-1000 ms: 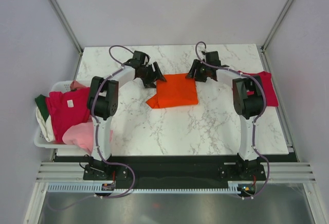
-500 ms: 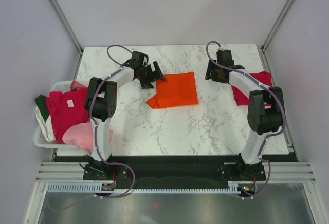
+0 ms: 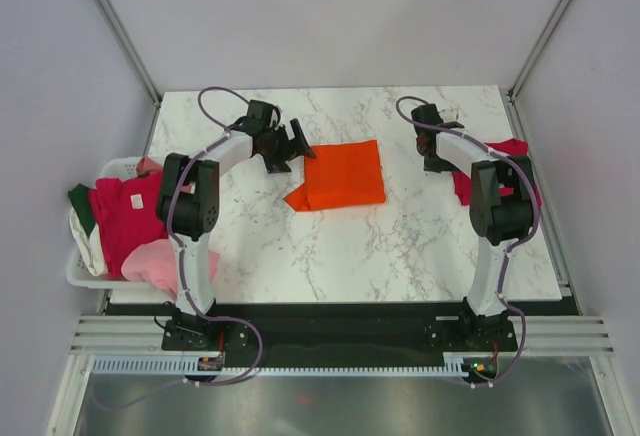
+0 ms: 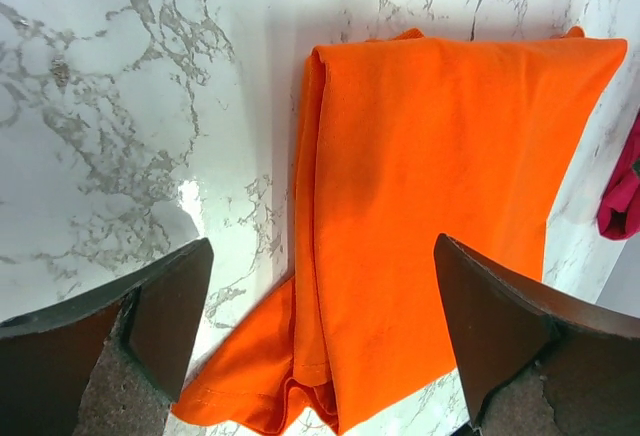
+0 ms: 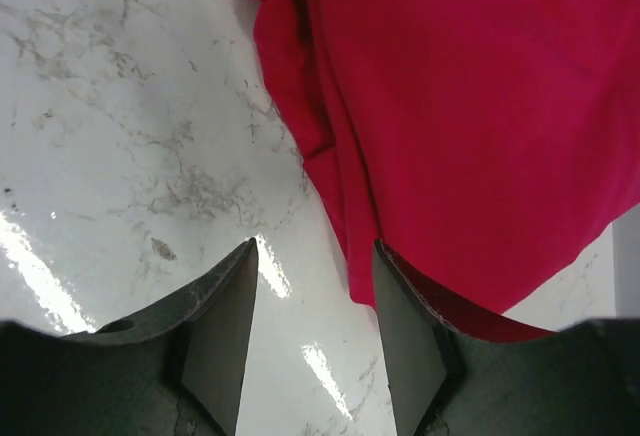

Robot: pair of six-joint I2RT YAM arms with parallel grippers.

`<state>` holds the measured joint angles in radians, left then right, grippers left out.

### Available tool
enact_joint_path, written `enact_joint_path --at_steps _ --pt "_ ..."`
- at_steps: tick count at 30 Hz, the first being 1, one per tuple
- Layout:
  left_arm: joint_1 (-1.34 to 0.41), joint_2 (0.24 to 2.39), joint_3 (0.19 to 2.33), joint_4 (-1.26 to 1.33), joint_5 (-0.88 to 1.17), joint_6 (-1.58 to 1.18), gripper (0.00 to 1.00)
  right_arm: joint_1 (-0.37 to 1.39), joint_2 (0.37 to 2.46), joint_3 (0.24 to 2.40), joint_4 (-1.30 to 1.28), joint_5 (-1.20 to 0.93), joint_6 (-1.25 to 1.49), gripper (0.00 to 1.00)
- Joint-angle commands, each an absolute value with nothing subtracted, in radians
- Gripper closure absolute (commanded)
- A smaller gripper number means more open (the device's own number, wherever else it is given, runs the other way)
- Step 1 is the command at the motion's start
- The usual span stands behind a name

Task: Fold and stack the t-shirts

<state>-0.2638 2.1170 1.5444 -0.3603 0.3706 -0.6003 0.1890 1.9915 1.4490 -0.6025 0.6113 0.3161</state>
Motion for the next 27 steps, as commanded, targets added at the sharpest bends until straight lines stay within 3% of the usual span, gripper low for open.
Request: enact_joint_path --at_steps 1,6,18,22,23,24,27 --pt "-0.241 2.046 1.528 -0.311 0.402 -0.557 0.01 0.193 2.049 1.535 -0.663 0.718 0.295 0.42" --pt "-0.233 2.028 1.526 -0.308 0.42 -0.549 0.01 0.196 2.144 1.624 -0.696 0.775 0.293 0.43" --pt "-0.225 2.008 1.511 -0.31 0.425 -0.545 0.02 0.198 2.255 1.666 -0.736 0.9 0.305 0.57" --pt "-0.224 2.006 1.503 -0.313 0.425 -0.542 0.03 0.198 2.284 1.686 -0.764 0.931 0.316 0.76" --pt "-0.222 2.003 1.5 -0.314 0.422 -0.543 0.03 0.199 2.283 1.689 -0.765 0.91 0.318 0.89" --pt "-0.222 2.0 1.497 -0.313 0.42 -0.543 0.03 0.207 2.276 1.687 -0.767 0.898 0.321 0.95" --pt "-0.216 1.994 1.491 -0.318 0.419 -0.542 0.03 0.248 2.255 1.678 -0.765 0.85 0.343 1.0"
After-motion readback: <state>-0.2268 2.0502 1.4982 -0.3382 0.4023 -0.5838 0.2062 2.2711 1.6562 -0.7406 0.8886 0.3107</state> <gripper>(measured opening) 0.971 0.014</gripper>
